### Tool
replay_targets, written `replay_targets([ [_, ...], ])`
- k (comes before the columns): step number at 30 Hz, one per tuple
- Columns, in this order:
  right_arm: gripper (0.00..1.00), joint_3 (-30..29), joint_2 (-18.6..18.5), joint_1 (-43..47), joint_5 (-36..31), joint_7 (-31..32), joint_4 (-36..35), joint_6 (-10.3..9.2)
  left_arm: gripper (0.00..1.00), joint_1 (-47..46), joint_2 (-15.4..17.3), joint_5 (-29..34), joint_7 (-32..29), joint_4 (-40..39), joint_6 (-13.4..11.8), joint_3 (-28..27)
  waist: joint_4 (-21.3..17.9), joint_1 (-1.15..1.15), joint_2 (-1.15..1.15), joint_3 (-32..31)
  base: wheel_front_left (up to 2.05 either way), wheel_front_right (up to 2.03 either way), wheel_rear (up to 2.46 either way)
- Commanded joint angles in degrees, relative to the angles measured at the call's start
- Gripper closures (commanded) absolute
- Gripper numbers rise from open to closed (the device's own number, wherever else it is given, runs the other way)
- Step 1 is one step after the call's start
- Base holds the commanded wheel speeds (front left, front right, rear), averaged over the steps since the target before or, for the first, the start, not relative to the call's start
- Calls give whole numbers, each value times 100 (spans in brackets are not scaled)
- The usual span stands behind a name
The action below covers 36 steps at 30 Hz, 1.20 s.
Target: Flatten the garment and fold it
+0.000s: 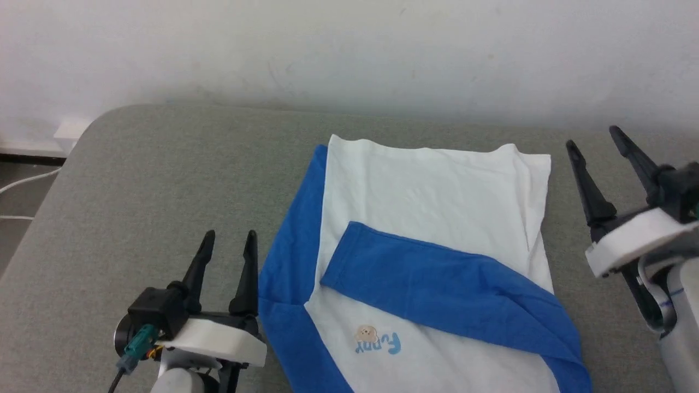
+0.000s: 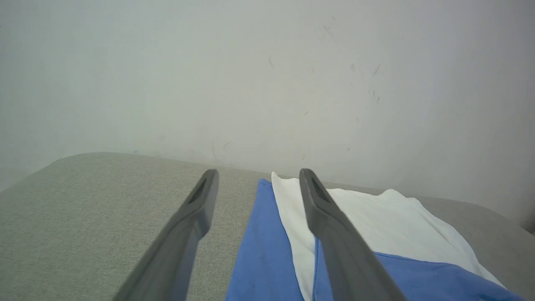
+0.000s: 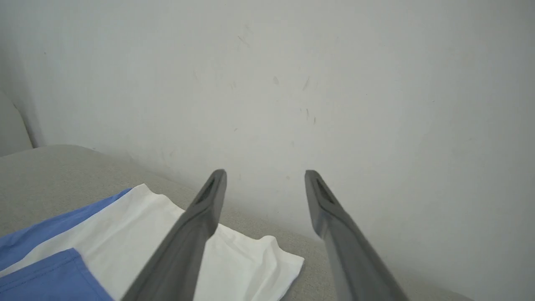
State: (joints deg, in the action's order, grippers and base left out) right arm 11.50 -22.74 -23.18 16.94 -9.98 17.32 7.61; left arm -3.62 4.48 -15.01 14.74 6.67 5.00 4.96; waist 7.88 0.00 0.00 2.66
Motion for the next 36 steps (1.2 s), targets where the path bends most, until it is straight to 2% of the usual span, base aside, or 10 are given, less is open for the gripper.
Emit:
replay_targets([
  [1,0,-222,174,330,-141,-102,-209,-12,0,23,65,-43,26,55,36,-48,-194,0,0,11,0,0,0],
  [8,0,-1357,1212,1663,-570,-295,-1294,-12,0,-153,269,-74,-146,308,85,-16,-495,0,0,272,0,0,0],
  [10,0,-1553,1496,1870,-643,-289,-1542,-12,0,-310,416,-55,-353,392,115,42,-610,0,0,396,0,0,0],
  [13,0,-1691,1723,2016,-722,-234,-1845,-12,0,-673,700,-77,-827,536,170,163,-819,0,0,619,0,0,0],
  [18,0,-1742,1844,2026,-812,-116,-2175,-12,0,-1613,1257,-403,-2017,773,238,565,-1150,0,0,1038,0,0,0],
  [23,0,-1761,1899,1939,-800,-101,-2291,-12,0,-2501,2130,-1376,-3810,1197,246,1321,-1447,0,0,1353,0,0,0],
  [24,0,-1761,1899,1939,-800,-101,-2291,-12,0,-2501,2130,-1376,-3810,1197,246,1321,-1447,0,0,1353,0,0,0],
  [27,0,-1766,1932,1916,-772,-135,-2274,-12,0,-2837,2473,-2026,-4662,1423,247,1590,-1558,0,0,1464,0,0,0],
  [32,0,-1728,1963,1840,-738,-212,-2124,-12,0,-3215,2710,-2787,-5277,1626,247,1774,-1674,0,0,1585,0,0,0],
  [36,0,-1689,1974,1769,-726,-268,-2037,-12,0,-3426,2888,-2671,-5527,1923,239,1945,-1726,0,0,1647,0,0,0],
])
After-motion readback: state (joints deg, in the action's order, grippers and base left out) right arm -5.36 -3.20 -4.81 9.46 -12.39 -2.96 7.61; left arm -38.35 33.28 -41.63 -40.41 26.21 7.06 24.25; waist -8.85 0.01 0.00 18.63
